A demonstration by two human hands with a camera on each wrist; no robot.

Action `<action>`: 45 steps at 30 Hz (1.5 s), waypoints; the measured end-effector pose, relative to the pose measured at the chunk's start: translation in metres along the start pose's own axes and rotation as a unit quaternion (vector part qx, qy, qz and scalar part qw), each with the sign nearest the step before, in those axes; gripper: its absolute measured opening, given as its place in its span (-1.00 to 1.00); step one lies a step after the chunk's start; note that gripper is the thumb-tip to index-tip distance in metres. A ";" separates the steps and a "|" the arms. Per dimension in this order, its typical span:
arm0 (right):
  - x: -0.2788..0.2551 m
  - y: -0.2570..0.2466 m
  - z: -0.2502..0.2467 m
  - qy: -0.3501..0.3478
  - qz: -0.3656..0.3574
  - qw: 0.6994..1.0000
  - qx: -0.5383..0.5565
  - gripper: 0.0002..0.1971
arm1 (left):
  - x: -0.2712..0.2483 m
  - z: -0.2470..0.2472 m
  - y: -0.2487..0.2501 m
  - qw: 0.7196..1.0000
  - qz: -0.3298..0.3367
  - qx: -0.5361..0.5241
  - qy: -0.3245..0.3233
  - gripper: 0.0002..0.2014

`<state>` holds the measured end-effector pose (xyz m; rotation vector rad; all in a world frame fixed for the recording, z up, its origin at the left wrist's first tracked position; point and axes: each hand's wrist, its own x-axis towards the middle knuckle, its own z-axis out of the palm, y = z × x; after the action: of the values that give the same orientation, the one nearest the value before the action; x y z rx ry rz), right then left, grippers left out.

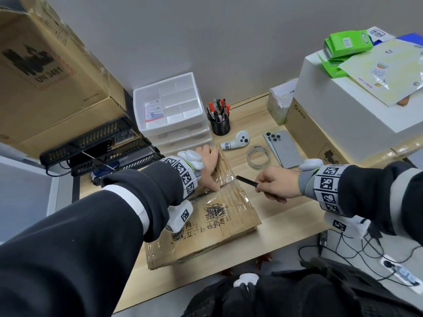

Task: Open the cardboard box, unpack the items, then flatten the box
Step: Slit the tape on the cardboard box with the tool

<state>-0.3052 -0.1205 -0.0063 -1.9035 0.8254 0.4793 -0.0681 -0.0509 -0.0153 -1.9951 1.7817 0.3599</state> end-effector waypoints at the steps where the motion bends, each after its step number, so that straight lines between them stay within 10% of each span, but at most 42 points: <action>1: 0.000 0.000 0.001 -0.002 -0.002 1.000 0.000 -0.76 | 0.000 0.000 0.000 1.000 -0.002 0.001 -0.001 0.08; 29: 0.003 0.032 0.002 -0.025 0.020 0.999 0.040 -0.87 | -0.014 0.000 -0.034 0.995 -0.076 -0.058 0.000 0.28; 38: 0.023 0.019 0.009 0.027 -0.006 0.999 0.045 -0.82 | -0.031 0.014 -0.073 0.973 -0.199 -0.109 0.035 -0.14; 42: 0.027 0.005 0.015 0.072 -0.018 0.997 0.030 -0.81 | -0.025 0.028 -0.100 0.953 -0.279 -0.122 0.008 0.09; 45: 0.031 -0.008 0.021 0.094 -0.034 0.995 -0.012 -0.76 | -0.052 0.003 -0.102 0.943 -0.312 -0.101 -0.048 -0.37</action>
<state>-0.2771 -0.1095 -0.0308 -2.0139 0.8764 0.2735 0.0252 0.0036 0.0216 -2.4995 0.9995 0.4289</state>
